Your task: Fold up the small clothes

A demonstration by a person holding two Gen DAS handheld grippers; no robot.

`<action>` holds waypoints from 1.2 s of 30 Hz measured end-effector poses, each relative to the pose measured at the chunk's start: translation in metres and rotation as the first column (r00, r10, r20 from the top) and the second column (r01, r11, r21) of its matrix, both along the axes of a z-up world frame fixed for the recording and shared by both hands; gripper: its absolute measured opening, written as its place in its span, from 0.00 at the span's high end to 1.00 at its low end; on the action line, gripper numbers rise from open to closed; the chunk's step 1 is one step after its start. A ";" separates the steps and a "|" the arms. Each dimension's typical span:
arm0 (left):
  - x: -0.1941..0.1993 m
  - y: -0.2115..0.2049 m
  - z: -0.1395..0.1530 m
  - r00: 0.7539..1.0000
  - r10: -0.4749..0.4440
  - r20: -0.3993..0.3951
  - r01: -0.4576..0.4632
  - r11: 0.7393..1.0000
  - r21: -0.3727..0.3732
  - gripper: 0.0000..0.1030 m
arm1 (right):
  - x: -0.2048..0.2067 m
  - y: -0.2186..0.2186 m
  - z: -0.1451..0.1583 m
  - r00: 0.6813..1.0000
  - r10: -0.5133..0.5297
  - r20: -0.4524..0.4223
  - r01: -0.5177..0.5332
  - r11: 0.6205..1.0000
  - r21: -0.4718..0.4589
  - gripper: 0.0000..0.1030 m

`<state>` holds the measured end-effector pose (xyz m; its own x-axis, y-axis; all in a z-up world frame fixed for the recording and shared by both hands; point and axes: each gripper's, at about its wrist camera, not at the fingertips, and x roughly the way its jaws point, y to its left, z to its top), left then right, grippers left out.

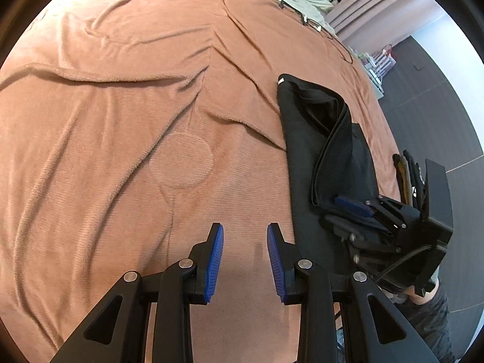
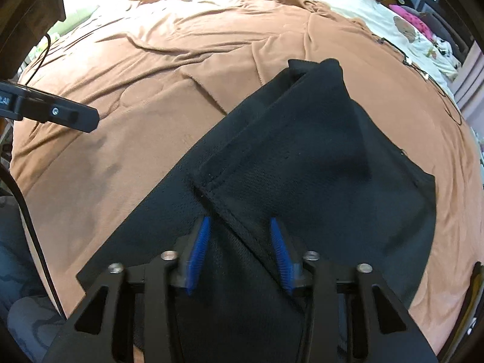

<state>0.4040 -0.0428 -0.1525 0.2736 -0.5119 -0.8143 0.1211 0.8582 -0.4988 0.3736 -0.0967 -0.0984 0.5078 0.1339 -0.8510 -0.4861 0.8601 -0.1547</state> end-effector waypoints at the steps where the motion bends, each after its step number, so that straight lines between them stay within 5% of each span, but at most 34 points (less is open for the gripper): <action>1: 0.001 -0.001 0.001 1.000 -0.004 -0.001 0.004 1.000 0.006 0.69 | 0.002 0.000 0.001 1.000 0.002 0.000 -0.002 1.000 0.011 0.91; 3: 0.004 -0.005 0.002 1.000 -0.007 0.000 0.007 1.000 0.016 0.69 | 0.002 -0.005 0.007 1.000 -0.002 0.000 0.002 0.999 0.045 0.99; 20: 0.033 -0.058 0.009 0.998 -0.065 0.002 0.065 0.996 0.061 0.69 | 0.010 -0.115 0.067 0.972 -0.220 0.084 0.185 0.935 0.301 1.00; 36: 0.058 -0.083 -0.003 0.997 -0.077 -0.019 0.079 0.993 0.088 0.69 | 0.074 -0.187 0.032 0.895 -0.446 0.002 0.415 0.835 0.361 1.00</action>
